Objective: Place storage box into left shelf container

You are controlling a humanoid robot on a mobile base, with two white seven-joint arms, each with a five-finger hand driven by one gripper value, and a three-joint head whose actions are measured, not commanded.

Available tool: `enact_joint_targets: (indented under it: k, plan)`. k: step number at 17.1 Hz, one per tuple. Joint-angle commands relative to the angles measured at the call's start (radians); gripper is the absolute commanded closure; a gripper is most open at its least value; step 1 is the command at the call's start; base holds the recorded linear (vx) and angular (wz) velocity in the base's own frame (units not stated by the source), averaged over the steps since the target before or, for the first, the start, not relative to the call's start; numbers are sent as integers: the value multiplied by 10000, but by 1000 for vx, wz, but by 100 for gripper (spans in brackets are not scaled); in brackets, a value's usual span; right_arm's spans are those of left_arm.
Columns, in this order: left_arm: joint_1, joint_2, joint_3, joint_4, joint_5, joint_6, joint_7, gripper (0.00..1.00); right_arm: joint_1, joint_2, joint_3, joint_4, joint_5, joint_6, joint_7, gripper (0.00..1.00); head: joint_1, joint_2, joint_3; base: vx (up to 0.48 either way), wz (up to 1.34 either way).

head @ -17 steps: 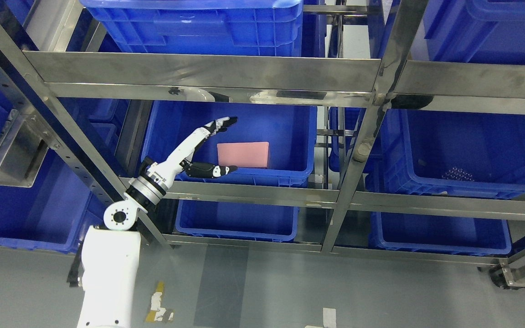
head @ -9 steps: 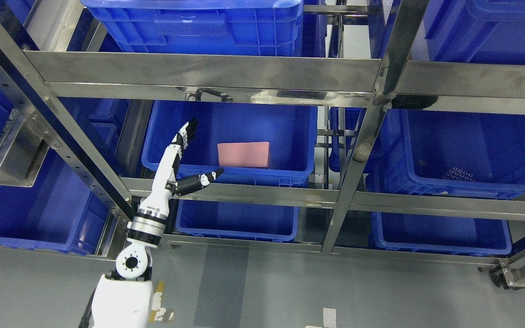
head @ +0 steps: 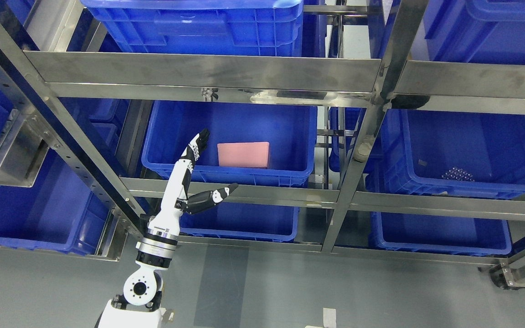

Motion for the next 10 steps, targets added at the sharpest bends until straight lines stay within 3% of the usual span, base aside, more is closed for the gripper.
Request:
enact_joint_targets:
  k: [1,4,10]
  plan:
    - [389,174,289,-1886,83,133,1,0,77,-175,0,-175,-31,-5,3,0,0,0,0,0,0]
    - [389,174,505,-1886,357,655,1,0,77,-175,0,-175,-31,-5,3,0,0,0,0,0,0]
    - [404,174,521,-1886,467,717,-14,0,77,-175,0,-175,-31,-5,3,0,0,0,0,0,0]
